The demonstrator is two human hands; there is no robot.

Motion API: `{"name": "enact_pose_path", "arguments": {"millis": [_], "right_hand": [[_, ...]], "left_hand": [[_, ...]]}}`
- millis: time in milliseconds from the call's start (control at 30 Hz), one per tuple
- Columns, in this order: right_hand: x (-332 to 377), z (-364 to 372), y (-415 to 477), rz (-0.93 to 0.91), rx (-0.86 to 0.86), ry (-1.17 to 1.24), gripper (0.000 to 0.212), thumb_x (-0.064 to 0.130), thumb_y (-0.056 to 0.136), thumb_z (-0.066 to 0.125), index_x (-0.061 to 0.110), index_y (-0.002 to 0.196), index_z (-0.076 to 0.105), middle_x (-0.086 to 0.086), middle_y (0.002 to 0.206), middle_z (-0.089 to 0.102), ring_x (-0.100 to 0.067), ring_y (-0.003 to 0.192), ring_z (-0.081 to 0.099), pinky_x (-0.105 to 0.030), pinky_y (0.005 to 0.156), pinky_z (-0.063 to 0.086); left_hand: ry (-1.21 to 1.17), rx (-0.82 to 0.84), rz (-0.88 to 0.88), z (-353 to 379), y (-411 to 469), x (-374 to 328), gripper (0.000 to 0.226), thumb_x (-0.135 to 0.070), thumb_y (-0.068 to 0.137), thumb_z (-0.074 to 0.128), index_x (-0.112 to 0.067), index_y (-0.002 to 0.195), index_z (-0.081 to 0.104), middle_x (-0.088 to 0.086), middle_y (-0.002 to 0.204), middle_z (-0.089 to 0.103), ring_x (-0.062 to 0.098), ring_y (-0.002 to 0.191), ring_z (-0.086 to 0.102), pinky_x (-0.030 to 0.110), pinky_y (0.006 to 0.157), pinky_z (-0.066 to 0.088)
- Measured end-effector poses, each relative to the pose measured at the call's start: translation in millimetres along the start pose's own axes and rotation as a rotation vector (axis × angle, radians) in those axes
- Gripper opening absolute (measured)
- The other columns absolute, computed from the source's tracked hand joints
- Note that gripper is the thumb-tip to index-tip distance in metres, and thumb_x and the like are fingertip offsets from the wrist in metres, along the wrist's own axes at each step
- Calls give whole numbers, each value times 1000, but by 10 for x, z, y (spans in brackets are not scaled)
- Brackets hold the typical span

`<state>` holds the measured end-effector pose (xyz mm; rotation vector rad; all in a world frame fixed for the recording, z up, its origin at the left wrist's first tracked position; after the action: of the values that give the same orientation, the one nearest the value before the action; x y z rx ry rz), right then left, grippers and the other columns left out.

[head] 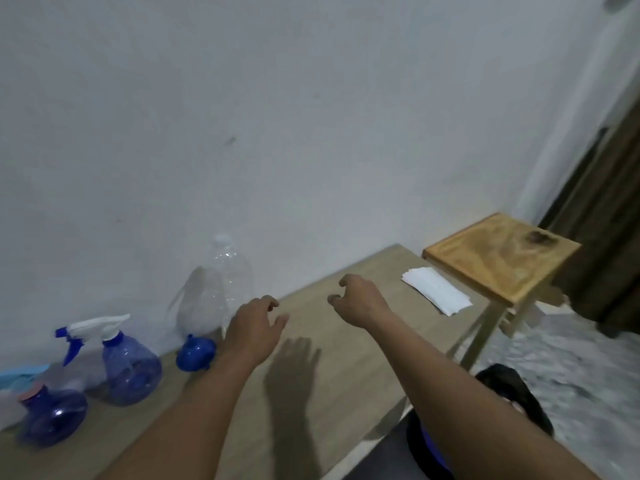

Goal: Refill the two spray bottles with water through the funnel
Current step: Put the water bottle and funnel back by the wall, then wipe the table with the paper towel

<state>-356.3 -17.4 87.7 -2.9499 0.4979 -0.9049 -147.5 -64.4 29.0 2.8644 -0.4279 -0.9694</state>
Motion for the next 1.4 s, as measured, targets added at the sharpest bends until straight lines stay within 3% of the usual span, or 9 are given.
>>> {"name": "enact_pose_path", "arguments": {"millis": [333, 667, 833, 1000, 1167, 1400], "right_hand": [[-1146, -758, -180, 198, -162, -49, 40, 27, 95, 58, 1, 126, 59, -16, 123, 66, -31, 114, 61, -37, 93, 51], [-2508, -980, 538, 317, -147, -68, 40, 22, 96, 54, 7, 133, 50, -12, 132, 61, -31, 118, 58, -38, 91, 50], [-3107, -860, 1050, 317, -110, -83, 46, 28, 97, 53, 9, 139, 44, -12, 142, 53, -32, 128, 51, -41, 98, 47], [-3372, -598, 1424, 235, -76, -54, 53, 35, 98, 56, 13, 144, 40, -9, 146, 49, -30, 131, 49, -40, 100, 44], [-3425, -347, 1602, 187, -52, -78, 41, 37, 98, 57, 14, 131, 46, -10, 130, 54, -31, 116, 54, -41, 88, 47], [-3441, -284, 1645, 147, -119, -209, 15, 13, 101, 50, 12, 115, 56, -10, 110, 55, -28, 100, 54, -34, 74, 39]], "left_hand": [[72, 263, 304, 665, 457, -1372, 46, -47, 94, 60, -21, 131, 58, 1, 129, 63, 21, 120, 57, 33, 98, 46], [162, 413, 423, 2036, 1265, -2196, 63, -49, 92, 60, -24, 147, 44, -2, 142, 56, 19, 133, 49, 33, 106, 41], [264, 499, 470, 2839, 1695, -2365, 61, -46, 92, 60, -27, 147, 44, -1, 147, 50, 21, 136, 46, 36, 107, 41], [286, 520, 509, 3347, 1921, -2464, 50, -26, 92, 58, -26, 142, 50, -3, 147, 50, 19, 134, 47, 35, 104, 43], [275, 561, 503, 3658, 1980, -2419, 44, -27, 92, 60, -27, 136, 57, -8, 142, 55, 18, 128, 52, 35, 101, 46], [250, 505, 503, 3757, 1975, -2328, 33, -26, 93, 56, -26, 125, 64, -10, 132, 61, 18, 121, 56, 35, 94, 49]]}}
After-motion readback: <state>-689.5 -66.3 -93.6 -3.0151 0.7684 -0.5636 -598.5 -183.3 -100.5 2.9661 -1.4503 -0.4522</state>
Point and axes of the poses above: each hand's wrist, its own y-axis towards the middle knuckle, its own z-axis out of the palm, x = y × z, the point moved 4 cm from there along y, towards the middle knuckle
